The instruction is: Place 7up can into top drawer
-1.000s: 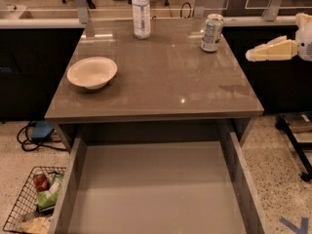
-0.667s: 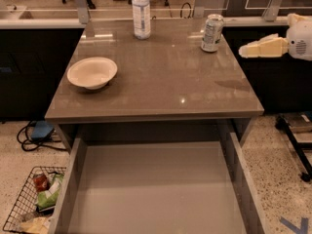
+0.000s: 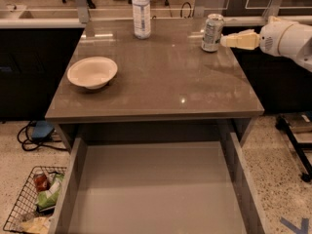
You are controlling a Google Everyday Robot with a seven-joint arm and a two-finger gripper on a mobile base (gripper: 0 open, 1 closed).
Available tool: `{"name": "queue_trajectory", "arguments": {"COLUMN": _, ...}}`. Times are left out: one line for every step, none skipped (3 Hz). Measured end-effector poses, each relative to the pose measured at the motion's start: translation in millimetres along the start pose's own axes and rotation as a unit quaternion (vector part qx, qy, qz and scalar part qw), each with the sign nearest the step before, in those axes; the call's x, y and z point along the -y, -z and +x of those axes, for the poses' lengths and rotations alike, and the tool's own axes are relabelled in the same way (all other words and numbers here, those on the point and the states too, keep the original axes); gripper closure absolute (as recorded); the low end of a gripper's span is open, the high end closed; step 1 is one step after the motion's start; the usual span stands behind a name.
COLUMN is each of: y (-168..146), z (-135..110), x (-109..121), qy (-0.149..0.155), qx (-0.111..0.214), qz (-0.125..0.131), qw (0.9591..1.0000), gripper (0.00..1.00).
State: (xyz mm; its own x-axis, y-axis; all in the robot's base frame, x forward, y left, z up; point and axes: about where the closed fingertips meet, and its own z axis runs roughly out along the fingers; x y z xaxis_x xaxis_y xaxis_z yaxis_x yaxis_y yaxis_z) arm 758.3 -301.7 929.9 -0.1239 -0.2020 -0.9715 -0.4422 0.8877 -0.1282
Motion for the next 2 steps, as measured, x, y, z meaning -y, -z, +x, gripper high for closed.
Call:
{"name": "queue_trajectory", "arguments": {"y": -34, "z": -1, "x": -1, "qy": -0.029, "qx": 0.012, "qz": 0.013, "qw": 0.9994, "gripper": 0.0}}
{"name": "queue_trajectory", "arguments": {"y": -65, "z": 0, "x": -8, "qy": -0.056, "qx": 0.024, "qz": 0.006, "qw": 0.9981, "gripper": 0.0}}
